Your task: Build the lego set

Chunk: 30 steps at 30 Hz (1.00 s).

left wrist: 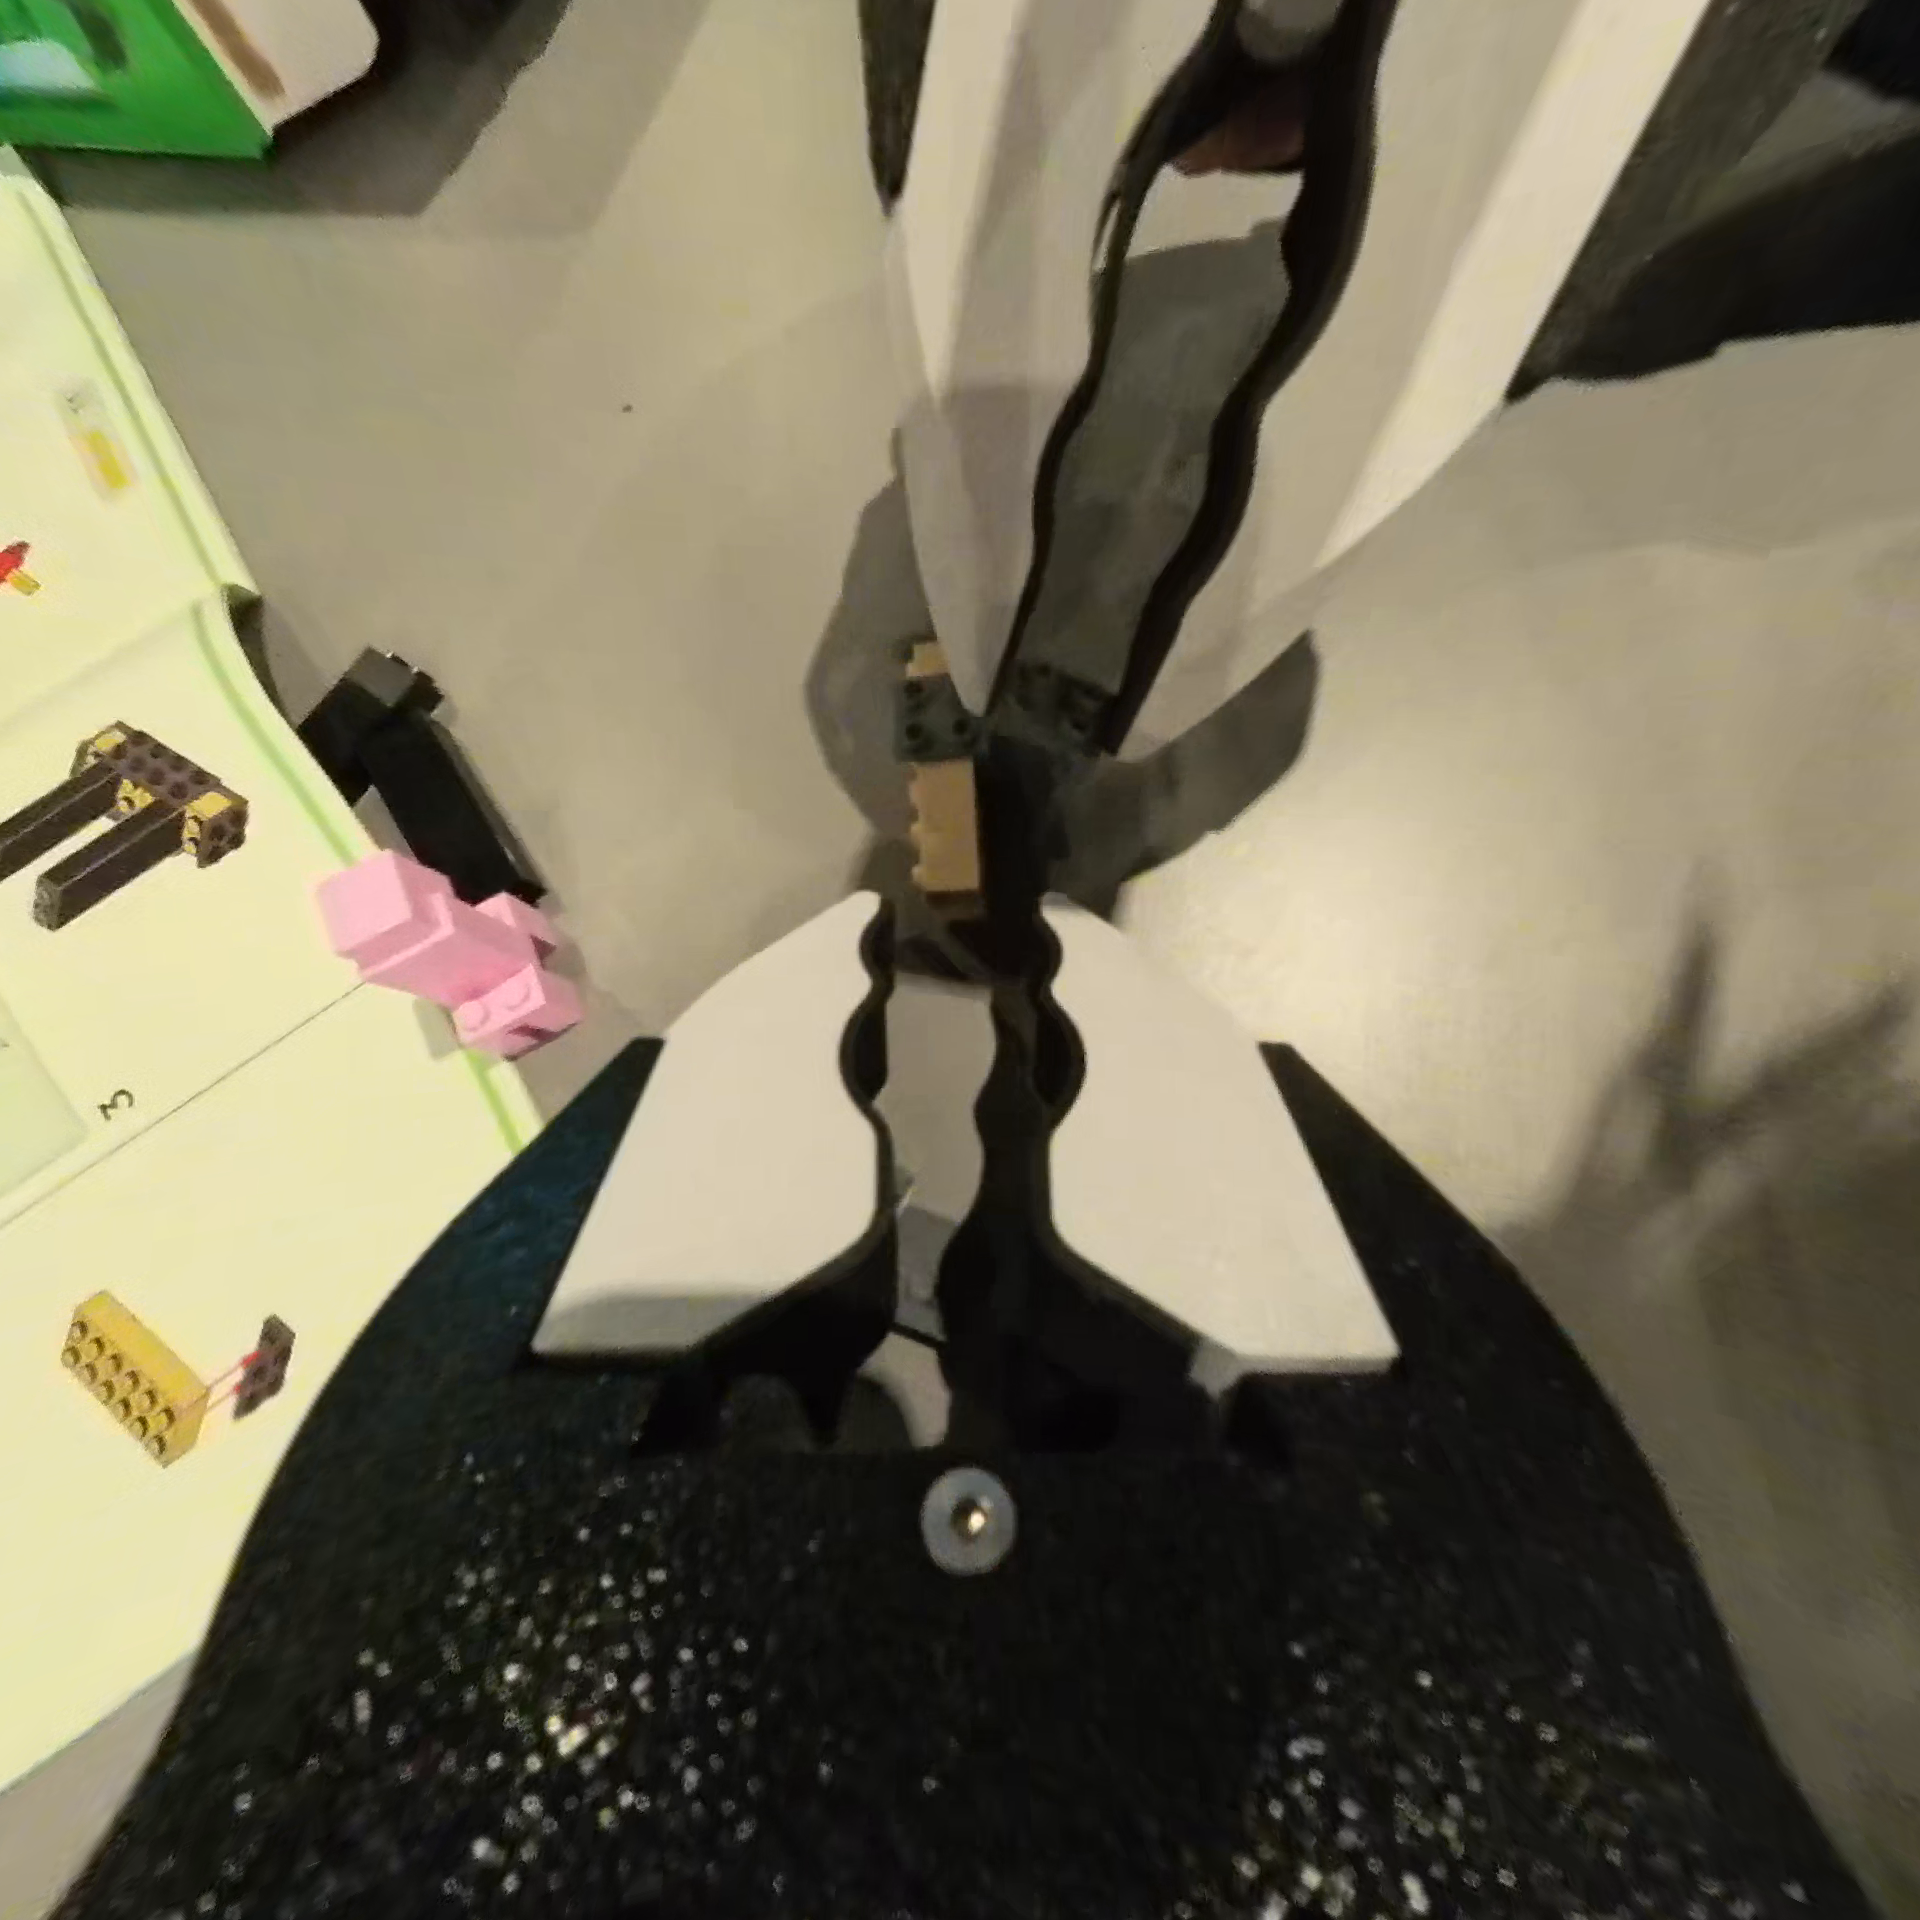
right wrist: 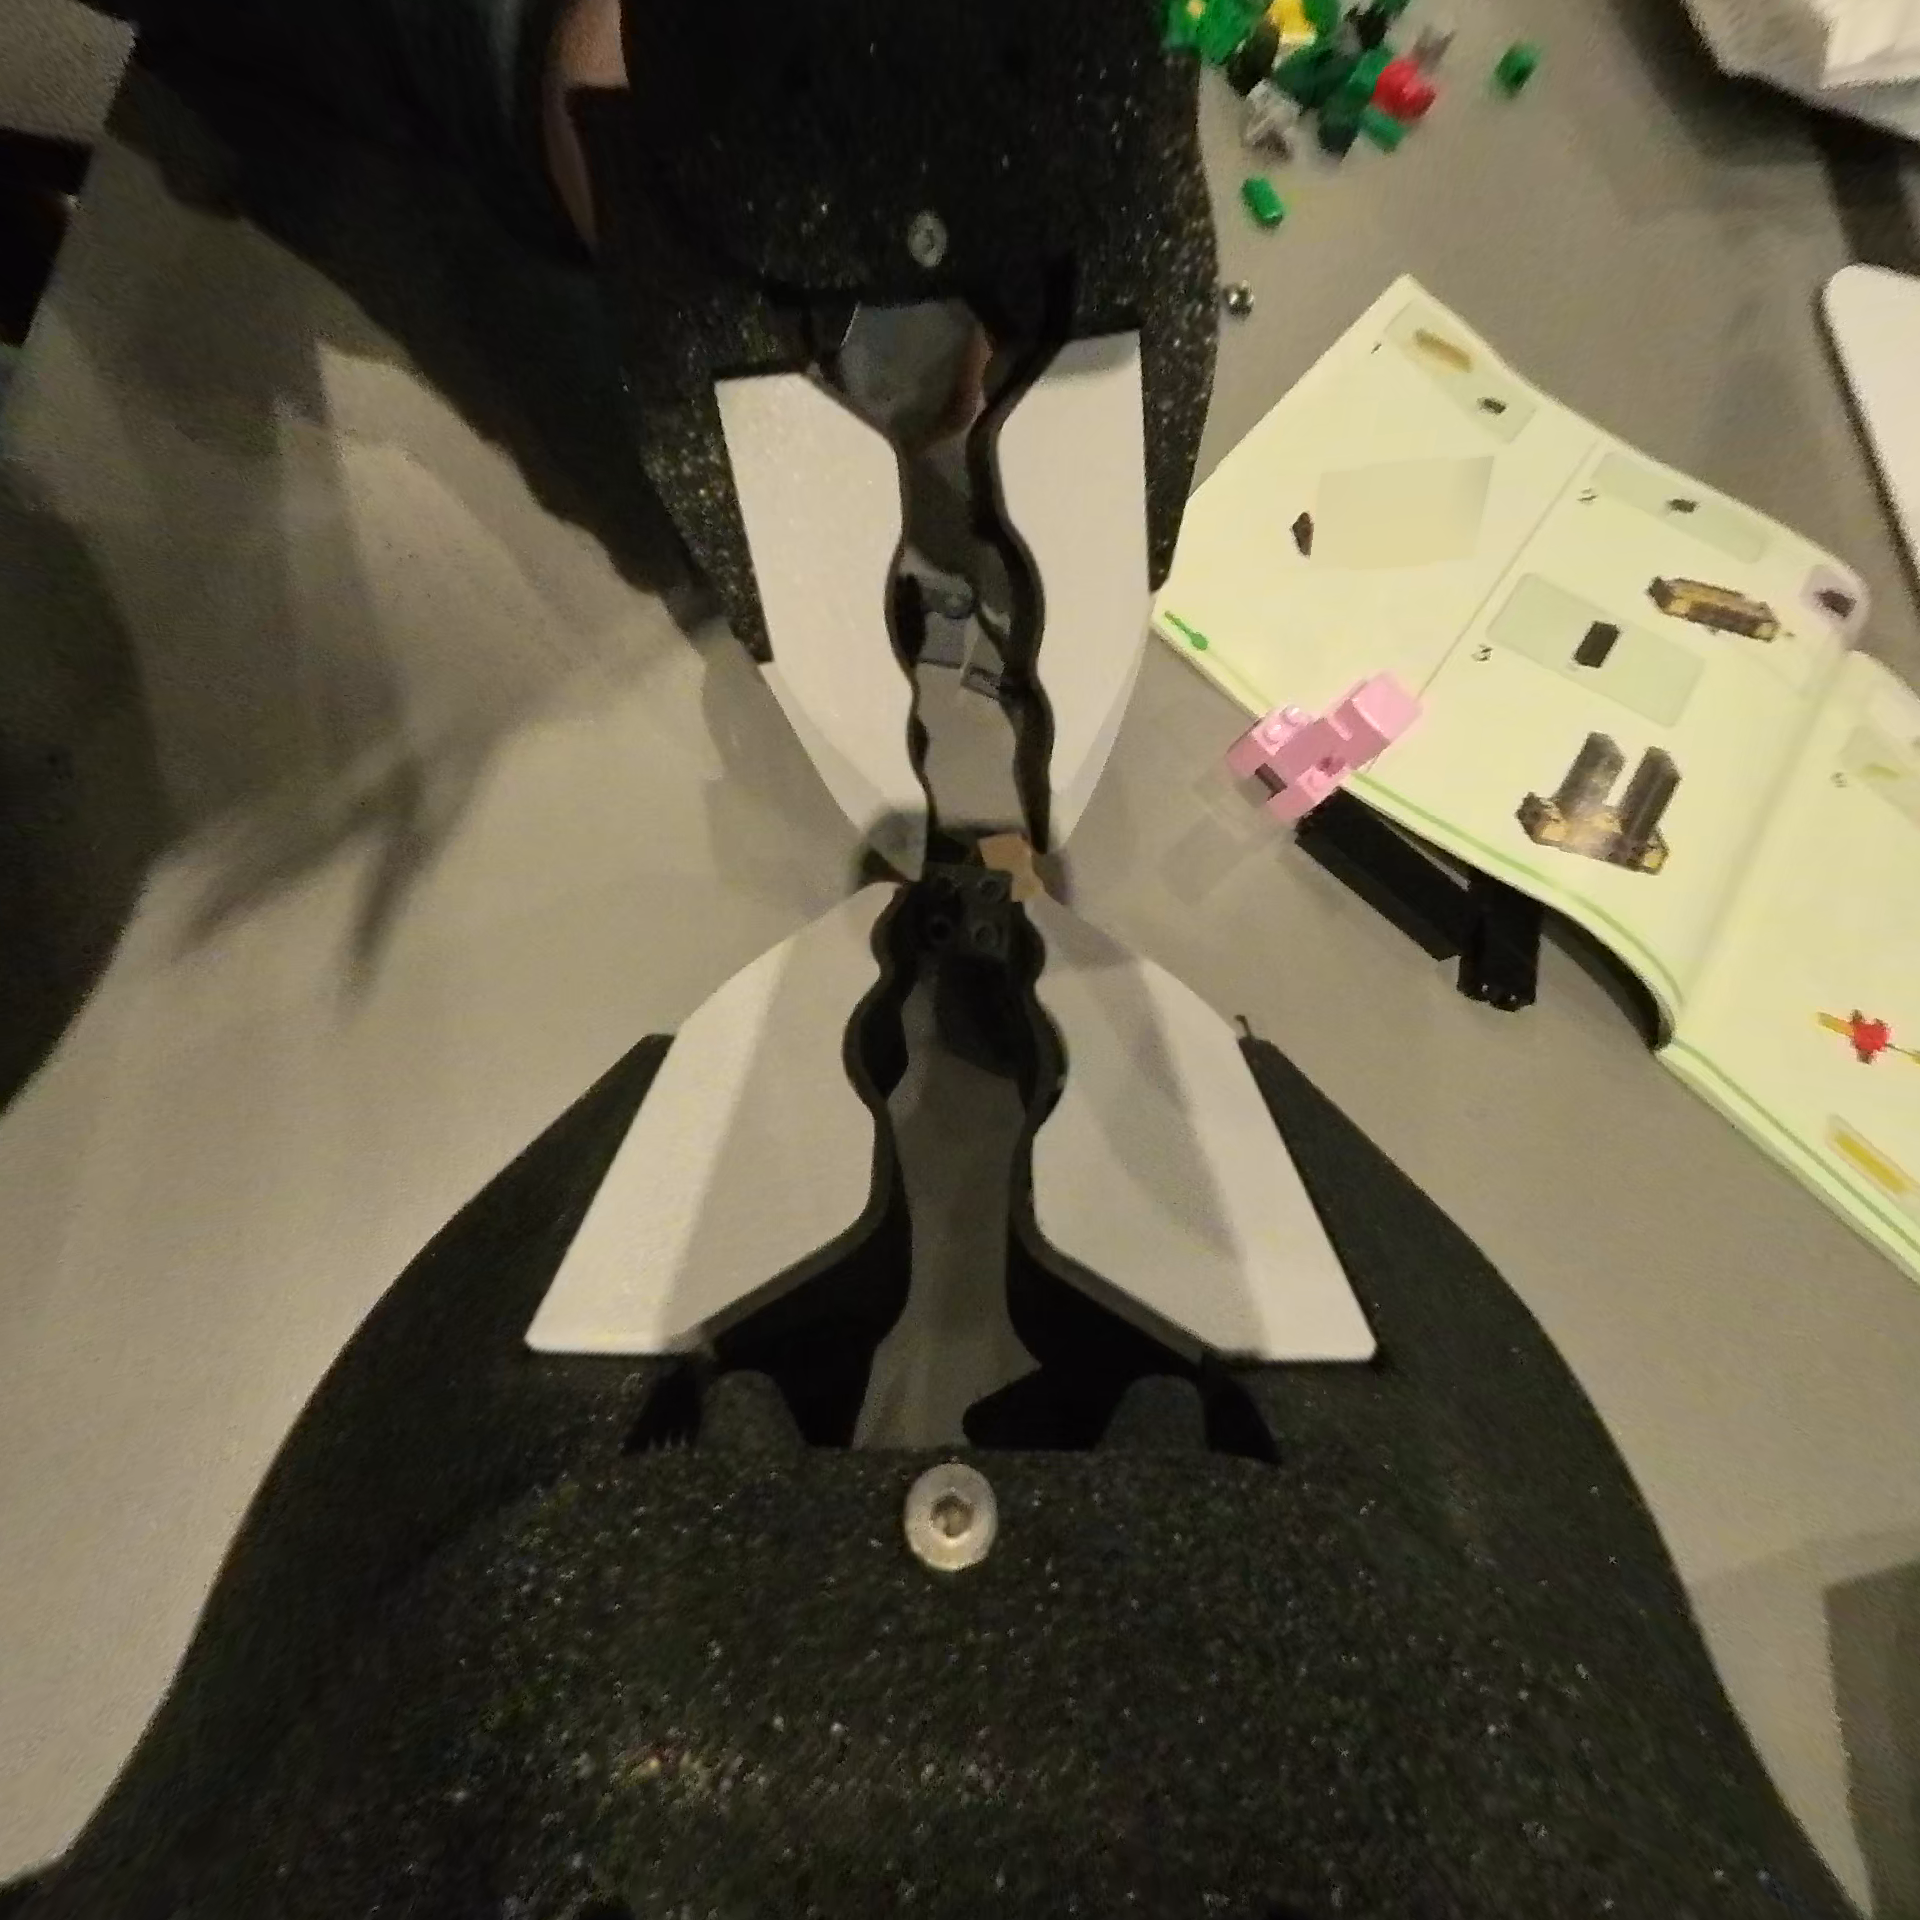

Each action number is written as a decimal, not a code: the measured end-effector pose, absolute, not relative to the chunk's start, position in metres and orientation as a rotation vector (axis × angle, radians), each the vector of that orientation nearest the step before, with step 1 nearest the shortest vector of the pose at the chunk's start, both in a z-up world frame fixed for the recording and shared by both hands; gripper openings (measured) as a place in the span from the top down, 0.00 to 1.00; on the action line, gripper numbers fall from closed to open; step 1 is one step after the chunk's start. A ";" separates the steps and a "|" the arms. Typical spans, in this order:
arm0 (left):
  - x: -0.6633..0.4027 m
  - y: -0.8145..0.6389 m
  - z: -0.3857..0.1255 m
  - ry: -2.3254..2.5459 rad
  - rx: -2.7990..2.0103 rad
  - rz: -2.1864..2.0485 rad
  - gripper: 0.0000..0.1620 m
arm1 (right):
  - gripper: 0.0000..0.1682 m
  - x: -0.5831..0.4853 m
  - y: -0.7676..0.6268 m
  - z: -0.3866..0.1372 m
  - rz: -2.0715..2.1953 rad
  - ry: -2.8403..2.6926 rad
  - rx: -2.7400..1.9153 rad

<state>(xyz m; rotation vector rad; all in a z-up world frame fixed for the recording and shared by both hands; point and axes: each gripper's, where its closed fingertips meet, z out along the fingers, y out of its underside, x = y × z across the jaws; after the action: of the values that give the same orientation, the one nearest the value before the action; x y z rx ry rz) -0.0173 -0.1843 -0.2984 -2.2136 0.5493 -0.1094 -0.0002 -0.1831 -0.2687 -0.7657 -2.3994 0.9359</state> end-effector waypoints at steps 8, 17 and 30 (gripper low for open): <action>-0.019 -0.179 -0.301 0.531 -2.214 -0.144 0.91 | 0.90 -0.008 -0.178 -0.275 0.802 -2.576 -0.733; -0.019 -0.178 -0.300 0.573 -2.195 -0.105 0.93 | 0.90 -0.011 -0.177 -0.278 0.734 -2.750 -0.719; -0.019 -0.178 -0.300 0.566 -2.203 -0.133 0.93 | 0.90 -0.013 -0.179 -0.282 0.669 -2.868 -0.746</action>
<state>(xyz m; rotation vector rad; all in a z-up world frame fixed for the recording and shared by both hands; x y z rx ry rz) -0.0189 -0.1782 -0.3003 -2.2031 0.5659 -0.1331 -0.0133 -0.1794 -0.2815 -0.7455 -2.8676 0.6689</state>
